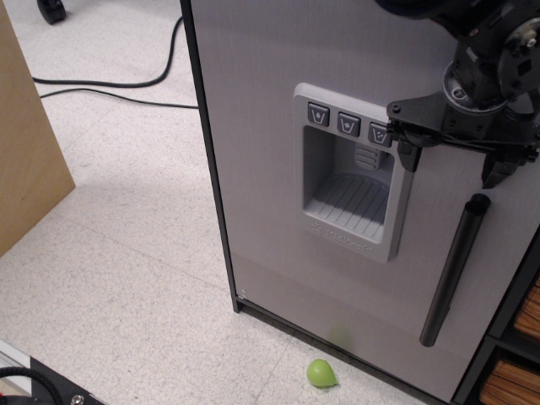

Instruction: Close fridge

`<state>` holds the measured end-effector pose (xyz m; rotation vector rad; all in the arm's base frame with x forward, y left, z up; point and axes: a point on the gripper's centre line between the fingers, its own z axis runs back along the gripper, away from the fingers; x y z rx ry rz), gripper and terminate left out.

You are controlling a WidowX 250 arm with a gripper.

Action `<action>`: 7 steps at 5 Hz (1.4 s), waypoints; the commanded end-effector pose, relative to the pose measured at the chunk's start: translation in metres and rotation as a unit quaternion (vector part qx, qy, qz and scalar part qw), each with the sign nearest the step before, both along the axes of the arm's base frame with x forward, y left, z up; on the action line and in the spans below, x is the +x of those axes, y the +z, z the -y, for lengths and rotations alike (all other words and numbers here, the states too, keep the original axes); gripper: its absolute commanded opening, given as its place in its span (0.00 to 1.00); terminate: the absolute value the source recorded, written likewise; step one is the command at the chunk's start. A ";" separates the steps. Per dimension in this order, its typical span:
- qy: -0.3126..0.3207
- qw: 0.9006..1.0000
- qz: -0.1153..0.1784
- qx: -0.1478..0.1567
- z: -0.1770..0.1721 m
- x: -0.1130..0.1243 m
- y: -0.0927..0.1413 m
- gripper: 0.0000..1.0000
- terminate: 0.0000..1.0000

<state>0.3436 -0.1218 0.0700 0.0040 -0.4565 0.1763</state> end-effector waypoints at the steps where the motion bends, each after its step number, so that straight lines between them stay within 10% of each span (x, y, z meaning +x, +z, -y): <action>1: 0.005 0.998 0.054 -0.012 -0.001 0.012 0.024 1.00 0.00; 3: -0.010 0.999 0.038 -0.016 -0.009 -0.002 0.033 1.00 0.00; 5: -0.032 0.998 -0.045 0.005 -0.055 -0.066 0.037 1.00 0.00; 7: -0.032 0.998 -0.045 0.005 -0.055 -0.066 0.037 1.00 0.00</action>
